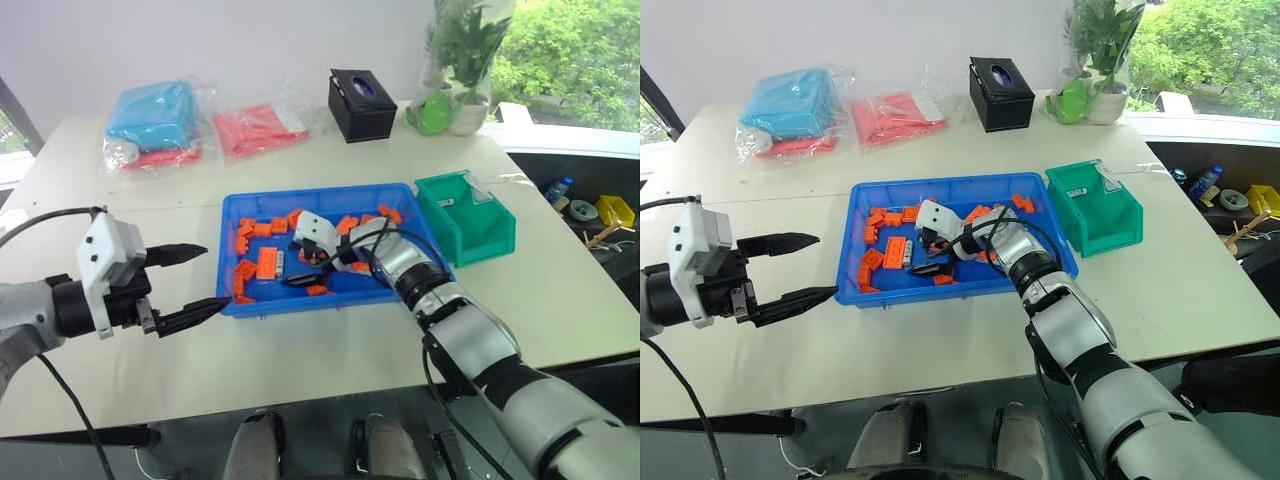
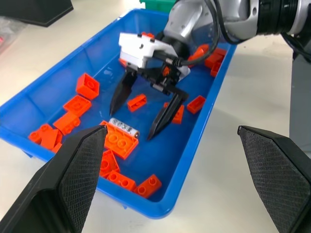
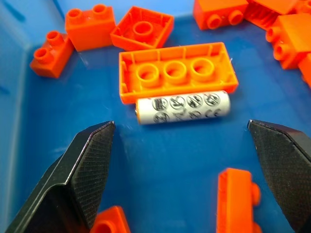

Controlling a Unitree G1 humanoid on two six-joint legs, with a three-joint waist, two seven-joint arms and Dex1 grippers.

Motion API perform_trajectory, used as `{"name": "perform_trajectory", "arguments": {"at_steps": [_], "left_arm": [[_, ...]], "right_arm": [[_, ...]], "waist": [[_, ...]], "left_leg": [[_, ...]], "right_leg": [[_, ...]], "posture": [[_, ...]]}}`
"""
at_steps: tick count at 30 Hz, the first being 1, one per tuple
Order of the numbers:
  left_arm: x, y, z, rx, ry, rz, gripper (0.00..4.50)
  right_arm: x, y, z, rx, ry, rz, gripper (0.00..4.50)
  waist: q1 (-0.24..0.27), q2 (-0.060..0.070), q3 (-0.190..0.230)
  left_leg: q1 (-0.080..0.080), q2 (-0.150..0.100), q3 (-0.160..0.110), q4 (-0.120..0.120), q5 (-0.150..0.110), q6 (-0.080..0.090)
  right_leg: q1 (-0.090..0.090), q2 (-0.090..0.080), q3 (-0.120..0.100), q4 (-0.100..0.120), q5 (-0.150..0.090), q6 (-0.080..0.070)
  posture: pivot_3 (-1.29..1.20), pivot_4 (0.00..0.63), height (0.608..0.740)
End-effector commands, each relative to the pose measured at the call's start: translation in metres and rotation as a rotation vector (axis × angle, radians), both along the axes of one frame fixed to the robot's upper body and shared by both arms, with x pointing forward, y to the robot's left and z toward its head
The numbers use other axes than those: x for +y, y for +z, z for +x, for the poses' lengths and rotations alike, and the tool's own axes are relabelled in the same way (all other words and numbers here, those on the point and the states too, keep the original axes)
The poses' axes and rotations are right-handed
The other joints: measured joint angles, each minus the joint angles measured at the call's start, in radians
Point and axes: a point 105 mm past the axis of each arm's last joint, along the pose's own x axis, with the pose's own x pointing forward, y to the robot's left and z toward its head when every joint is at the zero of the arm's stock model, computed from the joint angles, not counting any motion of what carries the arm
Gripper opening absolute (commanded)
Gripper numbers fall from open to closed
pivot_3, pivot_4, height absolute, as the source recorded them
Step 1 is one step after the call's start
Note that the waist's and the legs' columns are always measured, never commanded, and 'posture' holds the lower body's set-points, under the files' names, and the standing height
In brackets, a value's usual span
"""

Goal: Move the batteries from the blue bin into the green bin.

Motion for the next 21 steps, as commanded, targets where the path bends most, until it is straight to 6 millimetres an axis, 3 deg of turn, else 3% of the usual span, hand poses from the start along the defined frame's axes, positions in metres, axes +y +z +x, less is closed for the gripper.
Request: {"name": "perform_trajectory", "arguments": {"at_steps": [1,6,9,12,16,21], "left_arm": [[-0.001,0.010,0.001,-0.041,0.000,0.008,4.50],[-0.004,0.013,0.003,-0.053,-0.007,0.005,4.50],[-0.004,0.016,0.005,-0.059,-0.007,0.006,4.50],[-0.003,0.018,0.006,-0.062,-0.007,0.007,4.50],[-0.004,0.018,0.009,-0.067,-0.015,0.000,4.50],[-0.012,0.015,0.012,-0.059,-0.055,-0.018,4.50]], "right_arm": [[0.008,0.011,0.004,-0.031,-0.012,0.038,4.48],[0.010,0.007,0.006,-0.031,-0.039,0.043,4.48],[0.009,0.005,0.006,-0.031,-0.048,0.048,3.67],[0.009,0.005,0.006,-0.032,-0.048,0.052,2.20],[0.004,0.013,0.010,-0.055,-0.061,0.074,2.21],[-0.025,0.066,0.016,-0.129,-0.125,0.224,2.21]], "waist": [[0.000,0.000,0.000],[0.001,-0.002,-0.001],[0.001,-0.002,-0.001],[0.000,-0.002,-0.001],[0.001,-0.002,-0.001],[0.007,-0.002,-0.001]], "left_leg": [[0.000,0.000,0.000,0.000,0.000,0.000],[0.000,0.000,0.000,0.000,0.000,0.000],[0.000,0.000,0.000,0.000,0.000,0.000],[0.000,0.000,0.000,0.000,0.000,0.000],[0.000,0.000,0.000,0.000,0.000,0.000],[-0.001,0.000,0.000,0.001,0.000,0.000]], "right_leg": [[0.000,0.000,0.000,0.000,0.000,0.000],[0.000,0.000,0.000,0.000,0.000,0.000],[0.000,0.000,0.000,0.001,0.000,0.000],[0.000,0.000,0.000,0.001,0.000,0.000],[0.000,0.000,0.000,0.001,0.000,0.000],[0.000,-0.001,0.000,0.001,0.000,0.000]], "posture": [[0.00,0.150,0.656],[0.00,0.150,0.656],[0.00,0.150,0.656],[0.00,0.150,0.656],[0.00,0.150,0.656],[0.00,0.150,0.656]]}}
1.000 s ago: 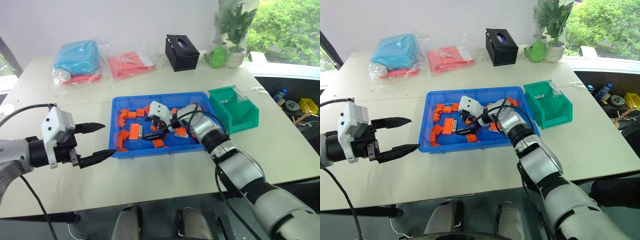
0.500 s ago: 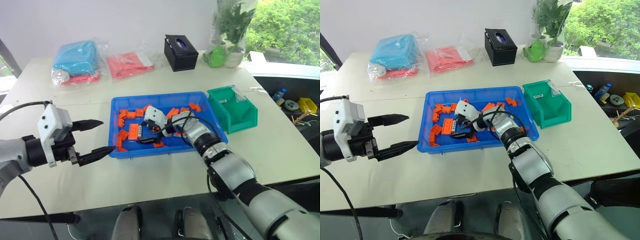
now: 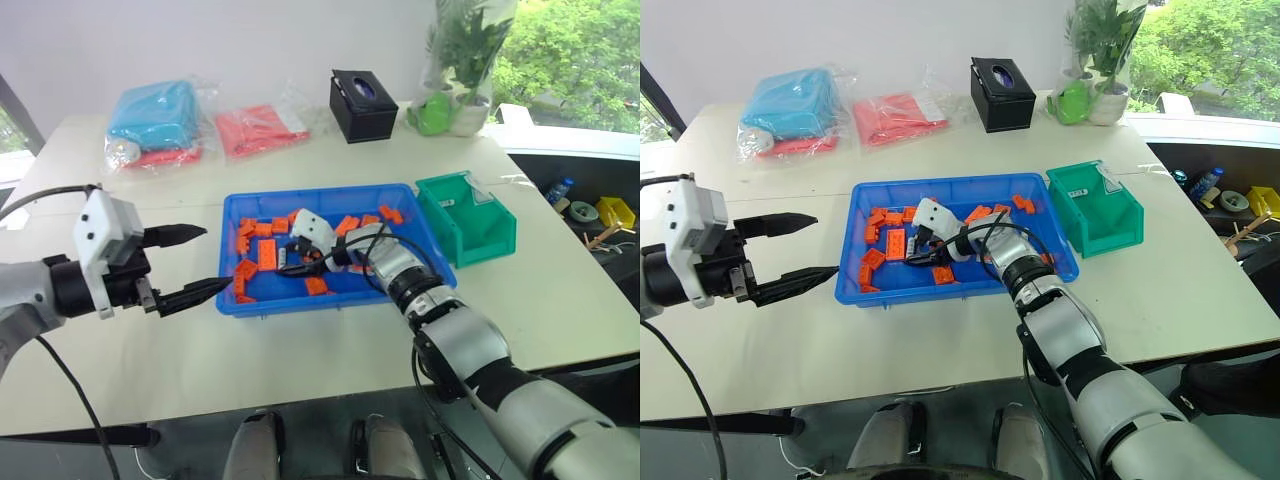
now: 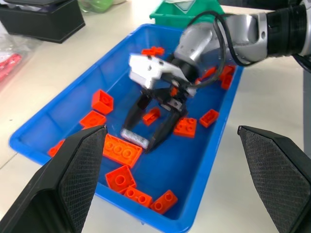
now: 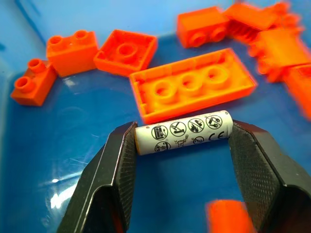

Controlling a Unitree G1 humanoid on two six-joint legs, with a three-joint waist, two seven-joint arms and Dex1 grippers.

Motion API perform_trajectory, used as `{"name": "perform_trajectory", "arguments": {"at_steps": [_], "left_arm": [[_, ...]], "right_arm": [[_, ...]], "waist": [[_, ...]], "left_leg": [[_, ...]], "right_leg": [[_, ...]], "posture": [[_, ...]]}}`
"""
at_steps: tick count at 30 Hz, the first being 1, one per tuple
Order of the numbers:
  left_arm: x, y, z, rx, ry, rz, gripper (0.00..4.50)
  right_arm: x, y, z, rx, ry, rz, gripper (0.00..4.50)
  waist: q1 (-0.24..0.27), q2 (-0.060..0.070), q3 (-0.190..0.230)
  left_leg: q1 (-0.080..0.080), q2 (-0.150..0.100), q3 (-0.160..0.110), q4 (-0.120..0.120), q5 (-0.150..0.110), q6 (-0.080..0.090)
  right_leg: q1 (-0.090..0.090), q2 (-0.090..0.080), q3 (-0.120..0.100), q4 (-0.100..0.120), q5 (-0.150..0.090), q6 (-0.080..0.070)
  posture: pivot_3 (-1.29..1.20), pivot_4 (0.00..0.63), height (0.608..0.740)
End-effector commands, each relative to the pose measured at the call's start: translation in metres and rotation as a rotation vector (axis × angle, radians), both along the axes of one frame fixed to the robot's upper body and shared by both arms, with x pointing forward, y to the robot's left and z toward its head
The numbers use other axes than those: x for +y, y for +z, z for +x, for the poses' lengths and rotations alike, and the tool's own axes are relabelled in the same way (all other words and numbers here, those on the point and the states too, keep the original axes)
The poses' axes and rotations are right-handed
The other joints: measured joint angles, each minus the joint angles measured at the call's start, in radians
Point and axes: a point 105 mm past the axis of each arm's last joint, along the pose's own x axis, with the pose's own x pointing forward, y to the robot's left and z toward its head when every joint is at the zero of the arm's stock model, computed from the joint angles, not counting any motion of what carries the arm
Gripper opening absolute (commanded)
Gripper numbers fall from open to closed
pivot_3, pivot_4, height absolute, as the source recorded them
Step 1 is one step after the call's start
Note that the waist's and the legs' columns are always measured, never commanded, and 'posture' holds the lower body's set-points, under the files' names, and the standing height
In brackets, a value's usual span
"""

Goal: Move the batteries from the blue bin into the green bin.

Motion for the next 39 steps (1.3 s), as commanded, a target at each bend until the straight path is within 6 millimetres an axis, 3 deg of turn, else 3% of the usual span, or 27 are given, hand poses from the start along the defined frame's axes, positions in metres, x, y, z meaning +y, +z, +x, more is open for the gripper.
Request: {"name": "perform_trajectory", "arguments": {"at_steps": [1,4,7,10,13,16,19,21,24,28,32,39], "left_arm": [[-0.007,0.003,0.000,-0.027,-0.039,-0.011,4.50],[-0.013,-0.002,0.002,-0.013,-0.072,-0.028,4.50],[-0.020,-0.007,0.004,-0.004,-0.101,-0.046,4.50],[-0.024,-0.010,0.009,-0.002,-0.118,-0.067,4.50],[-0.030,-0.012,0.015,-0.004,-0.142,-0.081,4.50],[-0.035,-0.011,0.020,-0.013,-0.163,-0.088,4.50],[-0.038,-0.008,0.025,-0.024,-0.174,-0.094,4.50],[-0.039,-0.007,0.028,-0.029,-0.178,-0.098,4.50],[-0.041,-0.006,0.028,-0.030,-0.185,-0.105,4.50],[-0.043,-0.007,0.024,-0.027,-0.187,-0.108,4.50],[-0.040,-0.008,0.020,-0.026,-0.173,-0.104,4.50],[-0.042,-0.008,0.012,-0.030,-0.157,-0.101,4.50]], "right_arm": [[-0.023,0.061,0.003,-0.105,-0.063,0.148,2.21],[-0.070,0.100,-0.004,-0.171,-0.223,0.213,2.21],[-0.134,0.117,-0.007,-0.212,-0.465,0.206,2.21],[-0.200,0.116,-0.012,-0.228,-0.718,0.146,2.21],[-0.246,0.108,-0.020,-0.210,-0.896,0.102,2.21],[-0.267,0.099,-0.024,-0.192,-0.974,0.068,2.21],[-0.272,0.095,-0.022,-0.171,-1.010,0.067,2.21],[-0.271,0.096,-0.019,-0.156,-1.010,0.090,3.24],[-0.269,0.100,-0.013,-0.170,-0.996,0.093,4.41],[-0.250,0.113,-0.016,-0.182,-0.861,0.113,4.41],[-0.205,0.116,-0.028,-0.134,-0.631,0.102,4.41],[-0.145,0.100,-0.022,0.114,-0.703,0.169,4.41]], "waist": [[0.001,0.000,0.000],[0.007,-0.001,0.000],[0.019,-0.001,-0.001],[0.026,-0.002,-0.002],[0.022,-0.004,-0.003],[0.016,-0.002,-0.003],[0.010,-0.001,-0.003],[0.011,-0.001,-0.003],[0.015,-0.001,-0.003],[0.021,-0.001,-0.003],[0.019,-0.001,-0.003],[0.017,-0.002,-0.003]], "left_leg": [[0.000,0.000,0.000,0.000,0.000,0.000],[0.000,0.000,-0.001,0.000,0.000,0.000],[0.001,0.000,0.000,-0.001,0.000,0.000],[0.001,0.000,0.000,0.000,0.000,0.000],[0.001,0.000,0.000,0.000,0.000,0.000],[0.002,0.000,0.001,-0.001,0.000,0.000],[0.002,0.001,0.003,-0.002,0.001,0.002],[0.002,0.001,0.003,-0.002,0.002,0.003],[0.002,0.001,0.003,-0.001,0.002,0.003],[0.002,0.001,0.002,-0.001,0.001,0.003],[0.002,0.001,0.002,-0.001,0.001,0.003],[0.002,0.002,0.001,-0.001,0.001,0.004]], "right_leg": [[0.000,0.000,0.000,0.000,0.000,0.000],[0.000,0.000,0.000,0.000,0.000,0.000],[0.001,0.000,0.000,-0.001,0.000,0.000],[0.002,0.000,0.000,-0.002,0.000,-0.001],[0.003,0.000,0.000,-0.005,0.000,-0.001],[0.003,0.000,0.000,-0.006,0.000,-0.001],[0.004,0.000,0.000,-0.004,0.000,0.000],[0.004,0.000,0.000,-0.003,0.000,0.000],[0.002,0.000,0.000,-0.004,0.000,0.000],[0.003,0.000,0.000,-0.005,0.000,0.000],[0.003,0.000,0.000,-0.006,0.000,0.000],[0.003,0.001,0.000,-0.005,0.000,-0.001]], "posture": [[0.00,0.150,0.656],[0.00,0.150,0.656],[0.00,0.150,0.656],[0.00,0.150,0.656],[0.00,0.150,0.656],[0.00,0.150,0.656],[0.00,0.150,0.656],[0.00,0.150,0.656],[0.00,0.150,0.656],[0.00,0.150,0.656],[0.00,0.150,0.656],[0.00,0.150,0.656]]}}
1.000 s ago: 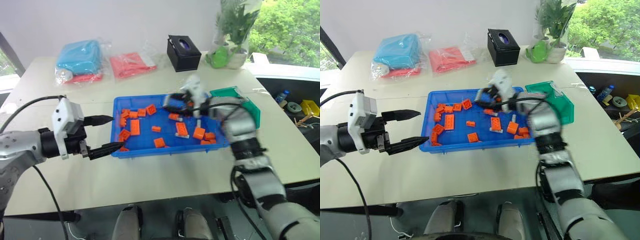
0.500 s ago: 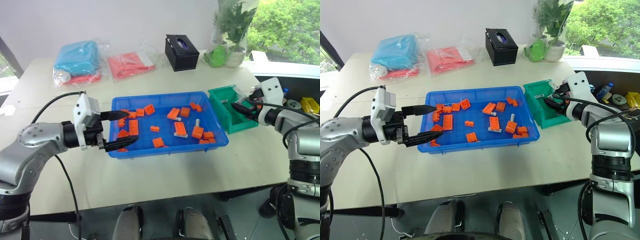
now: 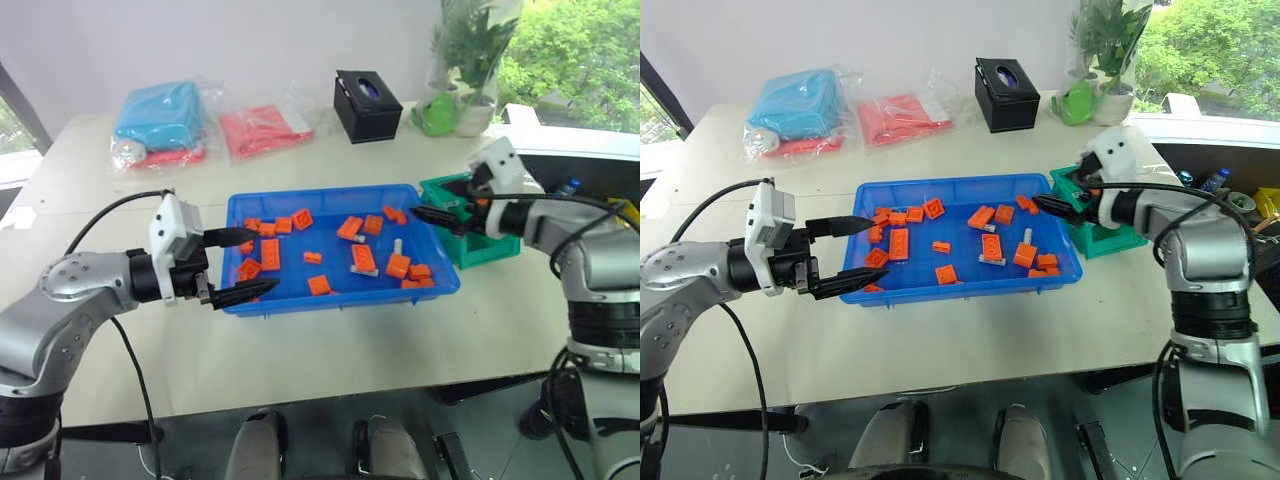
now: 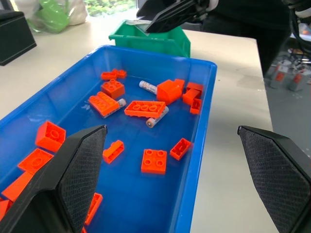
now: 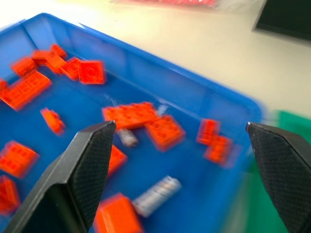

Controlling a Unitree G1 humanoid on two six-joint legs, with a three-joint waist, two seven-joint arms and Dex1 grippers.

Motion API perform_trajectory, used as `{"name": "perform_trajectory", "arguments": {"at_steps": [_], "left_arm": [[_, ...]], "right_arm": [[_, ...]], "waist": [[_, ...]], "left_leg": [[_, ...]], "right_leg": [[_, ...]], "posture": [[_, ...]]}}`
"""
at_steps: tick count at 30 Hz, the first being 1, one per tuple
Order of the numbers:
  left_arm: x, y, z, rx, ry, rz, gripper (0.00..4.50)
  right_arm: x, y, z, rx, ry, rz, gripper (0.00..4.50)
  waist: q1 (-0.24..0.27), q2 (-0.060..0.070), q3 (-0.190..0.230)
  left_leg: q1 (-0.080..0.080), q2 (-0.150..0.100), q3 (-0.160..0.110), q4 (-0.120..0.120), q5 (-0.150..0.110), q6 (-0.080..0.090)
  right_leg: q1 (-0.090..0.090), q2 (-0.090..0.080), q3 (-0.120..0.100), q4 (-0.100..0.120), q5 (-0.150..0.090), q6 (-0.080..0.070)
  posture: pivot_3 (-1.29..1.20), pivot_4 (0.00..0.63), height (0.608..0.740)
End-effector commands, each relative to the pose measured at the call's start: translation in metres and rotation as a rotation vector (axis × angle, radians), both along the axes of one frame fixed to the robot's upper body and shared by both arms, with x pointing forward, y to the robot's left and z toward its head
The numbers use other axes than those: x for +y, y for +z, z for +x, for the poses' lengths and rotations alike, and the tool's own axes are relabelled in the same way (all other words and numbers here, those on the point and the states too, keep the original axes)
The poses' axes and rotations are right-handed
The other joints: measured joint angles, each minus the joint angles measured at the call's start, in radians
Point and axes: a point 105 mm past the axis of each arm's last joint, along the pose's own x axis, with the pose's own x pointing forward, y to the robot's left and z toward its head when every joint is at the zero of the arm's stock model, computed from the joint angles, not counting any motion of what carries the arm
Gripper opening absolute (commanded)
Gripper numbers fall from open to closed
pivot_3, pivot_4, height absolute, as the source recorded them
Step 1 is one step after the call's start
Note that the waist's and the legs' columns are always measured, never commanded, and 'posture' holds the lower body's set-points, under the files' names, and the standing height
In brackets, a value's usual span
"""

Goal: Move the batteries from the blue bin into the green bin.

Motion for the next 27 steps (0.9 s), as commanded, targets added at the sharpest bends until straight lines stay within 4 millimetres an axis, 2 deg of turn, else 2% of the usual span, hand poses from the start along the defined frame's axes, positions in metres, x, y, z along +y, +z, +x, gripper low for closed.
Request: {"name": "perform_trajectory", "arguments": {"at_steps": [1,8,14,20,27], "left_arm": [[-0.001,0.010,-0.007,-0.046,0.002,-0.001,4.50],[0.000,0.010,-0.012,-0.040,0.017,-0.001,4.50],[-0.004,0.011,-0.011,-0.046,0.014,-0.010,4.50],[-0.006,0.011,-0.010,-0.046,0.008,-0.013,4.50],[-0.008,0.014,-0.009,-0.053,0.002,-0.019,4.50]], "right_arm": [[0.024,0.008,-0.002,0.042,-0.050,0.056,4.41],[0.046,-0.013,-0.015,0.192,-0.138,0.056,4.41],[0.047,-0.036,-0.025,0.293,-0.174,0.028,4.41],[0.058,-0.048,-0.020,0.349,-0.186,0.057,4.41],[0.052,-0.071,-0.007,0.378,-0.253,0.010,4.41]], "waist": [[0.003,0.000,0.000],[0.010,0.000,0.000],[0.004,0.000,0.000],[0.002,0.000,0.000],[0.004,0.001,0.000]], "left_leg": [[0.000,0.000,0.000,0.000,0.000,0.000],[-0.002,-0.001,0.000,0.001,-0.002,-0.002],[-0.001,-0.001,0.000,0.000,-0.002,-0.002],[-0.001,-0.001,0.000,-0.001,-0.001,-0.002],[-0.001,-0.001,0.000,0.000,-0.002,-0.002]], "right_leg": [[0.000,0.000,0.000,0.000,0.000,0.000],[0.000,-0.001,-0.001,-0.001,0.001,-0.001],[-0.001,0.000,-0.001,-0.001,0.001,-0.001],[-0.001,0.000,-0.001,-0.001,0.001,-0.001],[-0.001,0.000,-0.001,-0.001,0.001,-0.001]], "posture": [[0.00,0.150,0.656],[0.00,0.150,0.656],[0.00,0.150,0.656],[0.00,0.150,0.656],[0.00,0.150,0.656]]}}
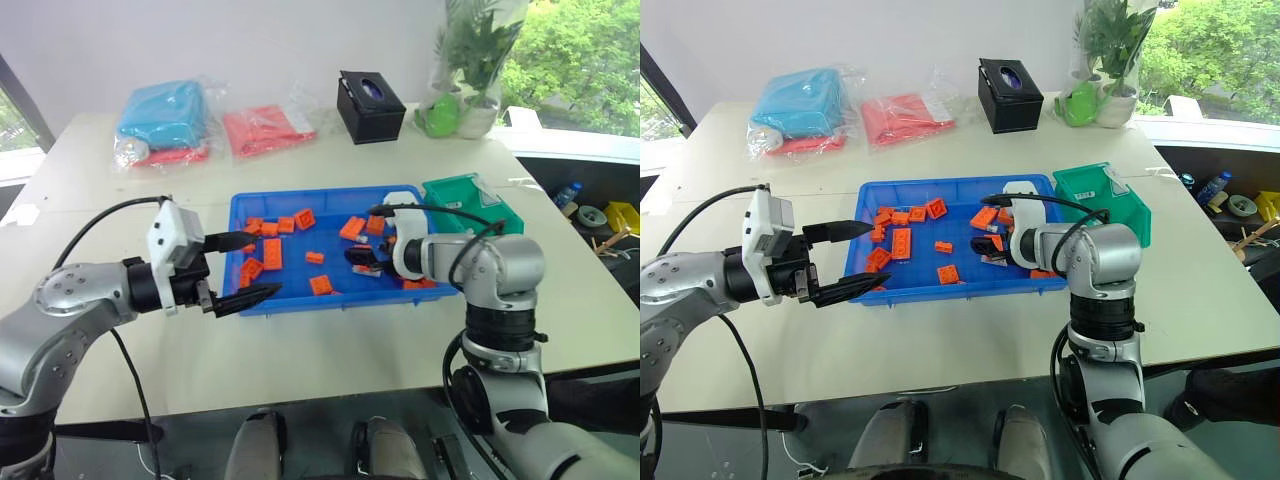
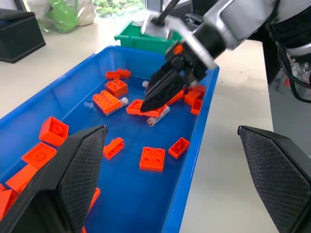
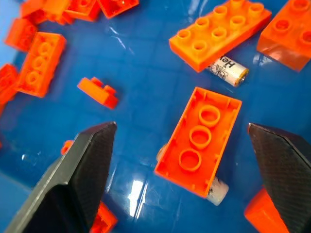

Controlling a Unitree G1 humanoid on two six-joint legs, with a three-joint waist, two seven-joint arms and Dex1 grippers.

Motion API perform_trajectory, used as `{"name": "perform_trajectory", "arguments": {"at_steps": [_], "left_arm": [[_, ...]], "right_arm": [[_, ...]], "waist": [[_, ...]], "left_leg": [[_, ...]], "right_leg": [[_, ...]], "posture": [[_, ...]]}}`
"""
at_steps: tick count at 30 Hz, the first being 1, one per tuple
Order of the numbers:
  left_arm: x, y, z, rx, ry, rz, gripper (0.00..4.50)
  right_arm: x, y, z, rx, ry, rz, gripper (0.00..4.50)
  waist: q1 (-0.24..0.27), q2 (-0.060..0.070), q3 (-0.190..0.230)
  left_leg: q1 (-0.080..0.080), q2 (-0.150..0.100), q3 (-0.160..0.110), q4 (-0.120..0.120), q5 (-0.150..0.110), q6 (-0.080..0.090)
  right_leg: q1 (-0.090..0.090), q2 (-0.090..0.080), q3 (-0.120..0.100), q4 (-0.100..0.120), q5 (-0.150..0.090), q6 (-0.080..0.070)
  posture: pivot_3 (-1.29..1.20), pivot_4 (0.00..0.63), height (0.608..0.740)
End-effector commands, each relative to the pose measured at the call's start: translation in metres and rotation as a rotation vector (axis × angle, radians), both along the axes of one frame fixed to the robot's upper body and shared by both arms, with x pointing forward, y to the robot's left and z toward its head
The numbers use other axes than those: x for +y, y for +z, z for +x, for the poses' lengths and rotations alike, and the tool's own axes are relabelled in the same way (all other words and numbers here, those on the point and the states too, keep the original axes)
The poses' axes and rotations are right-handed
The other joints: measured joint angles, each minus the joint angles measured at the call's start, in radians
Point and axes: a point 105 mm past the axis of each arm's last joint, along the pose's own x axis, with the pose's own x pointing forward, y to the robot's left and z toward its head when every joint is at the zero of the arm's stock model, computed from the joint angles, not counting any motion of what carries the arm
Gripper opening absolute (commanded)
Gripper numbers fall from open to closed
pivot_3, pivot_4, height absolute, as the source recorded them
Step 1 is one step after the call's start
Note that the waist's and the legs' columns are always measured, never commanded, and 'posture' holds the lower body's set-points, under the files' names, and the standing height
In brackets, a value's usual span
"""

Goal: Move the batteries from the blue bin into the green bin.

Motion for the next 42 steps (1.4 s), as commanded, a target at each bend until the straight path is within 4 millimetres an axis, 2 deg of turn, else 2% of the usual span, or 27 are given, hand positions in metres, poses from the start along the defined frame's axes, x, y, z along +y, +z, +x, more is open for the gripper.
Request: {"name": "perform_trajectory", "arguments": {"at_steps": [1,5,10,13,18,19,23,25,27,29,31,32,34,37,40,42], "left_arm": [[-0.005,0.010,-0.003,-0.037,-0.021,-0.011,4.50],[-0.005,0.011,-0.003,-0.040,-0.017,-0.016,4.50],[-0.003,0.012,-0.003,-0.046,-0.006,-0.017,4.50],[-0.001,0.012,-0.003,-0.050,0.002,-0.017,4.50],[0.000,0.012,-0.002,-0.052,0.009,-0.018,4.50],[0.000,0.012,-0.002,-0.052,0.010,-0.018,4.50],[-0.001,0.011,-0.001,-0.053,0.009,-0.023,4.50],[-0.002,0.011,0.000,-0.055,0.006,-0.025,4.50],[-0.003,0.011,0.001,-0.058,0.002,-0.027,4.50],[-0.004,0.012,0.002,-0.060,-0.002,-0.030,4.50],[-0.005,0.012,0.003,-0.061,-0.005,-0.031,4.50],[-0.005,0.012,0.003,-0.062,-0.007,-0.030,4.50],[-0.005,0.012,0.002,-0.062,-0.007,-0.028,4.50],[-0.004,0.012,0.002,-0.064,-0.004,-0.027,4.50],[-0.003,0.012,0.001,-0.064,-0.002,-0.025,4.50],[-0.003,0.011,0.000,-0.063,-0.003,-0.024,4.50]], "right_arm": [[-0.007,-0.001,0.010,-0.033,-0.040,-0.034,4.41],[-0.006,-0.006,0.014,-0.030,-0.040,-0.040,4.41],[0.005,-0.014,0.012,-0.007,-0.004,-0.031,4.41],[0.007,-0.013,0.011,-0.004,0.000,-0.027,3.55],[0.007,-0.010,0.013,-0.011,0.002,-0.032,1.18],[0.008,-0.008,0.014,-0.021,0.007,-0.033,1.18],[0.030,0.012,0.024,-0.107,0.067,0.022,1.18],[0.063,0.028,0.027,-0.175,0.156,0.096,1.18],[0.092,0.035,0.025,-0.203,0.250,0.143,1.18],[0.118,0.034,0.020,-0.200,0.332,0.170,1.18],[0.134,0.030,0.016,-0.192,0.382,0.180,1.18],[0.139,0.028,0.015,-0.184,0.403,0.179,1.68],[0.142,0.028,0.014,-0.214,0.447,0.145,2.74],[0.128,0.045,0.019,-0.335,0.507,0.088,4.21],[0.097,0.061,0.017,-0.401,0.583,0.053,4.21],[0.073,0.063,0.010,-0.424,0.669,-0.012,4.21]], "waist": [[-0.001,0.000,0.000],[-0.001,0.000,0.000],[0.000,0.000,0.000],[-0.001,0.000,0.000],[-0.001,0.000,0.000],[-0.001,0.000,0.000],[-0.003,0.000,0.000],[-0.006,0.001,0.000],[-0.010,0.001,0.000],[-0.012,0.001,0.000],[-0.015,0.000,0.000],[-0.011,0.000,0.000],[-0.003,0.000,0.000],[0.002,-0.001,0.000],[0.002,-0.001,0.000],[0.000,0.000,0.000]], "left_leg": [[0.000,0.000,0.000,0.000,0.000,0.000],[0.000,0.000,0.000,0.000,0.000,0.000],[0.000,0.000,0.000,0.000,0.000,0.000],[0.000,0.000,0.000,0.000,0.000,0.000],[0.000,0.000,0.000,0.000,0.000,0.000],[0.000,0.000,0.000,0.000,0.000,0.000],[0.000,0.000,0.000,0.000,0.000,0.000],[0.000,0.000,0.000,-0.001,0.000,0.000],[0.000,0.001,0.000,-0.001,0.000,0.000],[0.000,0.001,0.000,-0.002,0.001,0.002],[0.000,0.001,0.000,-0.002,0.001,0.002],[0.000,0.001,0.000,-0.002,0.001,0.002],[-0.001,0.001,0.000,0.000,0.001,0.002],[-0.002,0.000,0.000,0.001,0.000,0.000],[-0.003,0.000,0.000,0.001,0.000,0.000],[-0.002,0.000,0.000,0.000,0.000,0.000]], "right_leg": [[0.000,0.000,0.000,0.000,0.000,0.000],[0.000,0.000,0.000,0.000,0.000,0.000],[0.000,0.000,0.000,0.000,0.000,0.000],[0.000,0.000,0.000,0.000,0.000,0.000],[0.000,0.000,0.000,0.000,0.000,0.000],[0.000,0.000,0.000,0.000,0.000,0.000],[-0.001,0.000,0.000,0.000,0.000,0.000],[-0.001,0.001,0.000,0.000,0.000,0.000],[-0.002,0.001,0.000,0.001,0.000,0.000],[-0.003,0.001,0.000,0.003,0.000,0.001],[-0.003,0.001,0.000,0.004,0.001,0.002],[-0.003,0.001,0.000,0.004,0.001,0.002],[-0.003,0.001,0.000,0.004,0.000,0.000],[-0.003,0.000,0.000,0.003,0.000,0.000],[-0.003,-0.001,0.000,0.002,0.000,0.000],[-0.003,-0.001,0.000,0.001,0.000,0.000]], "posture": [[0.00,0.150,0.656],[0.00,0.150,0.656],[0.00,0.150,0.656],[0.00,0.150,0.656],[0.00,0.150,0.656],[0.00,0.150,0.656],[0.00,0.150,0.656],[0.00,0.150,0.656],[0.00,0.150,0.656],[0.00,0.150,0.656],[0.00,0.150,0.656],[0.00,0.150,0.656],[0.00,0.150,0.656],[0.00,0.150,0.656],[0.00,0.150,0.656],[0.00,0.150,0.656]]}}
